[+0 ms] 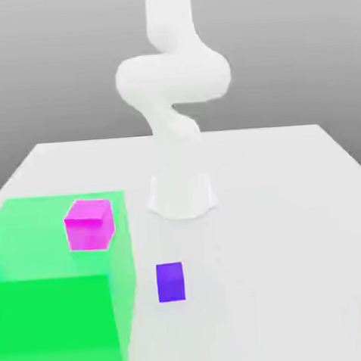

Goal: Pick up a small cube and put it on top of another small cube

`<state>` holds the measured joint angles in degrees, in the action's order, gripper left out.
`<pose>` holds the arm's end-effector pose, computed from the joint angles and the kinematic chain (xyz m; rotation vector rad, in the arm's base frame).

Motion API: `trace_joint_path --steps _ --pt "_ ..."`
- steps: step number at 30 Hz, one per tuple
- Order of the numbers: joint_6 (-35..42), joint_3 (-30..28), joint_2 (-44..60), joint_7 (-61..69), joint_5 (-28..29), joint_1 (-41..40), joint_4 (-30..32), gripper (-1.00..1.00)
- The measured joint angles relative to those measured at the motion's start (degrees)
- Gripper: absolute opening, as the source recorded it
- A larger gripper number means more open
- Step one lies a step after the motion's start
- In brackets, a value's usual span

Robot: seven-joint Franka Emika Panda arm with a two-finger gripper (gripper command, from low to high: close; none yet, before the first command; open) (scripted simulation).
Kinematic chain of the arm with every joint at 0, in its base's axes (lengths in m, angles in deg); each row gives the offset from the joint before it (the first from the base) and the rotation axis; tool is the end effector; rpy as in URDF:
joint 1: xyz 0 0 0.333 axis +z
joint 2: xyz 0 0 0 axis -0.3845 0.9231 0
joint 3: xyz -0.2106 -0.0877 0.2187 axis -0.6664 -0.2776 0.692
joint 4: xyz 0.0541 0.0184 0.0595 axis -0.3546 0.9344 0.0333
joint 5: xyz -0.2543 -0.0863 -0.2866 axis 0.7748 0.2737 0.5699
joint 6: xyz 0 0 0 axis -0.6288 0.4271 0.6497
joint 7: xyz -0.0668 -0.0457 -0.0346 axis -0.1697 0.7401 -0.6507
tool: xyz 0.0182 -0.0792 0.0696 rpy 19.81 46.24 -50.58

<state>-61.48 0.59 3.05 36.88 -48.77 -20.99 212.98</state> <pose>0.3671 -0.0080 0.6753 -2.5476 0.9244 -0.9954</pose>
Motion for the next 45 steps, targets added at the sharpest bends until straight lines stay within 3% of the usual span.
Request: trace_joint_path --steps 20,34,37,40,45 --pt "-17.96 -17.23 21.09 48.23 7.94 12.01 20.85 0.0" --pt "-30.62 -27.56 36.19 83.85 10.59 18.71 35.37 0.0" --pt "-33.39 -28.69 39.71 90.04 5.66 21.04 35.83 0.0" --pt "-36.11 -26.94 43.56 97.76 -4.71 22.46 35.13 0.0" --pt "-40.2 -13.92 49.87 111.21 -23.29 14.22 33.31 0.0"
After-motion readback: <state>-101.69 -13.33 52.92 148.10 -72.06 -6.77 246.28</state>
